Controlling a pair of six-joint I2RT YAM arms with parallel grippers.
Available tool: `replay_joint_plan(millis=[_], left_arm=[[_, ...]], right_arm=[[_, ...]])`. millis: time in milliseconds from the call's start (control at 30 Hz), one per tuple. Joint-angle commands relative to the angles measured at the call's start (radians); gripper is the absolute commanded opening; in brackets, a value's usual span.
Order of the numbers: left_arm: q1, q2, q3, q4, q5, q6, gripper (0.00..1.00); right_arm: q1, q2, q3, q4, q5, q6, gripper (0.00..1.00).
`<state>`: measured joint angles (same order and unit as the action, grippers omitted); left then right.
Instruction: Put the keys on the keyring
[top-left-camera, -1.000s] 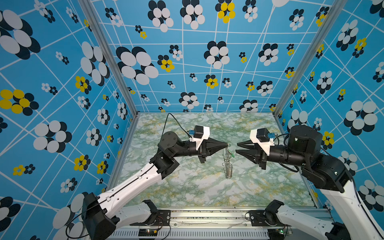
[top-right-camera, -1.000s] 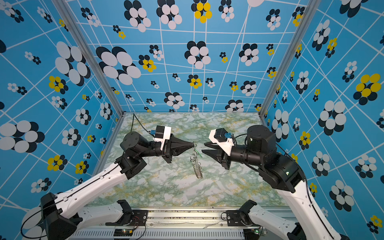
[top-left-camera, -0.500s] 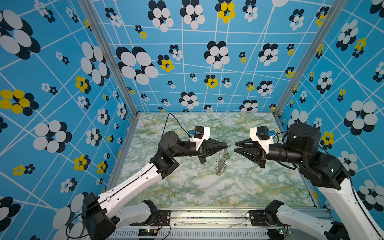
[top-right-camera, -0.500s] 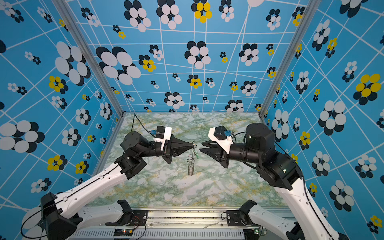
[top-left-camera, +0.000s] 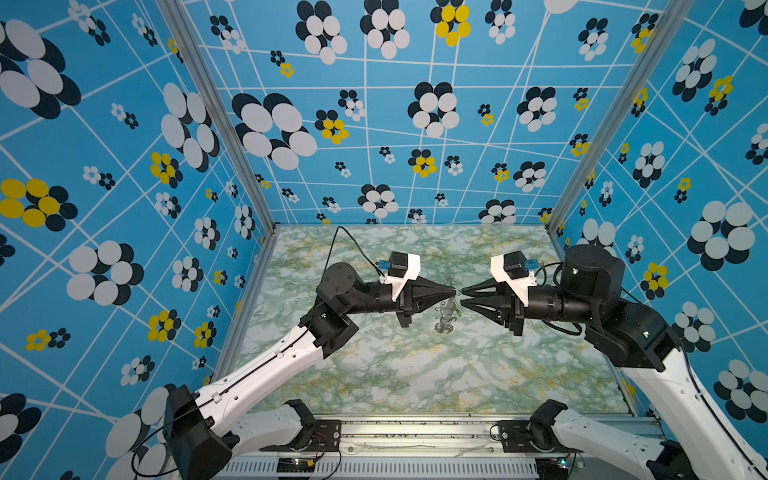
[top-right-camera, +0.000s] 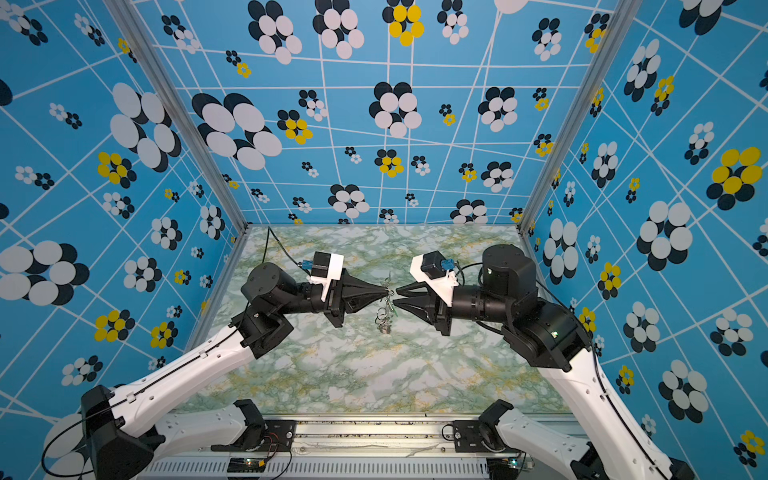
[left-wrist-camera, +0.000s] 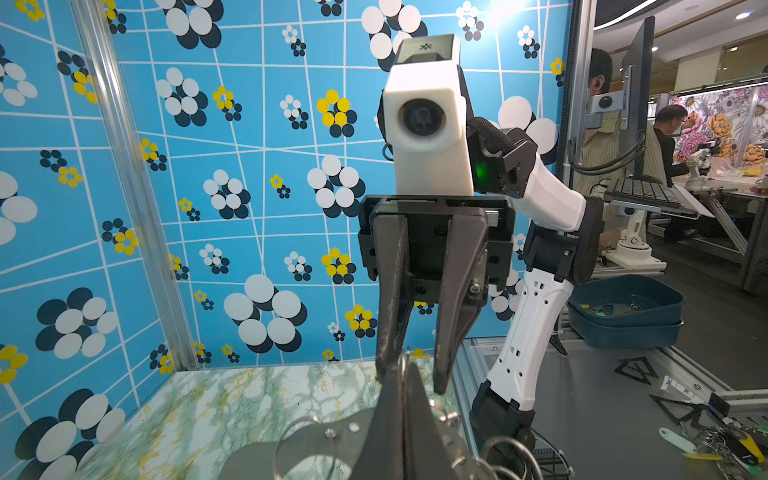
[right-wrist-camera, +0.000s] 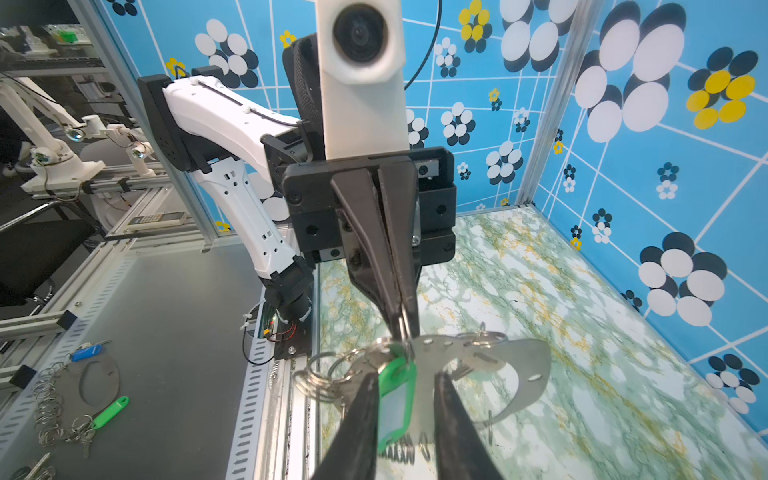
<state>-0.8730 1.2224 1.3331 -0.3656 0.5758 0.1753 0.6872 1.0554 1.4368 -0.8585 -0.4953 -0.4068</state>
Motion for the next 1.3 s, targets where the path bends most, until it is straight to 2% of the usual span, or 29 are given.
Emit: replay_joint_plan(millis=[0,733,967,1267], left_arm=[[-0.007,-0.015,0.021,0.021,0.002,-0.008,0.16],[-0.006,-0.023,0.026,0.025,0.017,-0.019,0.07],[-0.007,-0.027,0.028,0.031,0.024,-0.025,0.1],[-0.006,-0.027,0.033,0.028,0.025,-0.023,0.1]], right_arm=[[0.009,-0.014,0.012,0.039,-0.015,0.005,0.0],[0.008,-0.014,0.017,0.031,-0.012,0.005,0.0],[0.009,-0.014,0.016,0.029,-0.009,0.003,0.0],[0.009,-0.013,0.017,0.028,-0.006,0.003,0.0]])
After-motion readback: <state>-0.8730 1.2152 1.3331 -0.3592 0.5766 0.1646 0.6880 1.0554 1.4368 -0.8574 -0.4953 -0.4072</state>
